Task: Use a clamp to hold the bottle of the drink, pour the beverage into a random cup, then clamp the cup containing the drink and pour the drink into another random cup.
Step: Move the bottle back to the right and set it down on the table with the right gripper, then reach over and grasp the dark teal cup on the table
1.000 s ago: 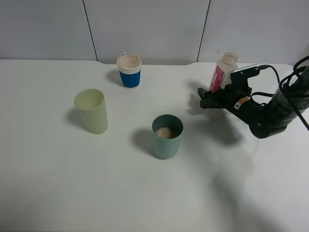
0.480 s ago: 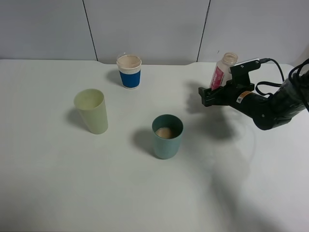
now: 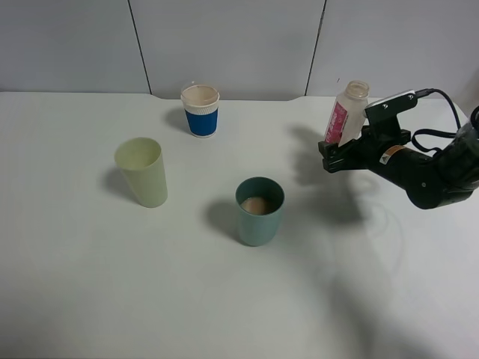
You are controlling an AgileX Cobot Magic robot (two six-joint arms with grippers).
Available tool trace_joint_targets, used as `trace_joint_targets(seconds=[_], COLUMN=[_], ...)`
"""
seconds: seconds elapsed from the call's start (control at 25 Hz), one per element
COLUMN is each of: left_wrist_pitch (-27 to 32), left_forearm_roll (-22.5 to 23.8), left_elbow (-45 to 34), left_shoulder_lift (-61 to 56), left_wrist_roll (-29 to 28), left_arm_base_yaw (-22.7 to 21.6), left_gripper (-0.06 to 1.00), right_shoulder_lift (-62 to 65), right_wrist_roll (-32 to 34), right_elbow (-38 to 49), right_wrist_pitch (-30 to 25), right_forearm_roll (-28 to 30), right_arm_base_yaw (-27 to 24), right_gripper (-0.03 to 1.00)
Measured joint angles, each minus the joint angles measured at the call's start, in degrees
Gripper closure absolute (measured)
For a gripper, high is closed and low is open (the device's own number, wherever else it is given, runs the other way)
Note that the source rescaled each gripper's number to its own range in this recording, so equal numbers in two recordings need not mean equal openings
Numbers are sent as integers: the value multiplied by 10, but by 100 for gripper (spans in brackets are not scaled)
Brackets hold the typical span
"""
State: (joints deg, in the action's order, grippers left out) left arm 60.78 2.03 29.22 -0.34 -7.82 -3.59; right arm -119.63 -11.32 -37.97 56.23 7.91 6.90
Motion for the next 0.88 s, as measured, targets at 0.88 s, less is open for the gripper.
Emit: trace_joint_targets(seconds=[0.88], left_wrist_pitch=[0], left_forearm_roll=[0], left_elbow=[0], left_shoulder_lift=[0], left_wrist_roll=[0], left_arm_base_yaw=[0], left_gripper=[15], right_shoulder_lift=[201], right_wrist_roll=[-41], right_elbow=[164], right_wrist_pitch=[14], right_forearm_roll=[-90], right_arm_base_yaw=[0], right_gripper=[16])
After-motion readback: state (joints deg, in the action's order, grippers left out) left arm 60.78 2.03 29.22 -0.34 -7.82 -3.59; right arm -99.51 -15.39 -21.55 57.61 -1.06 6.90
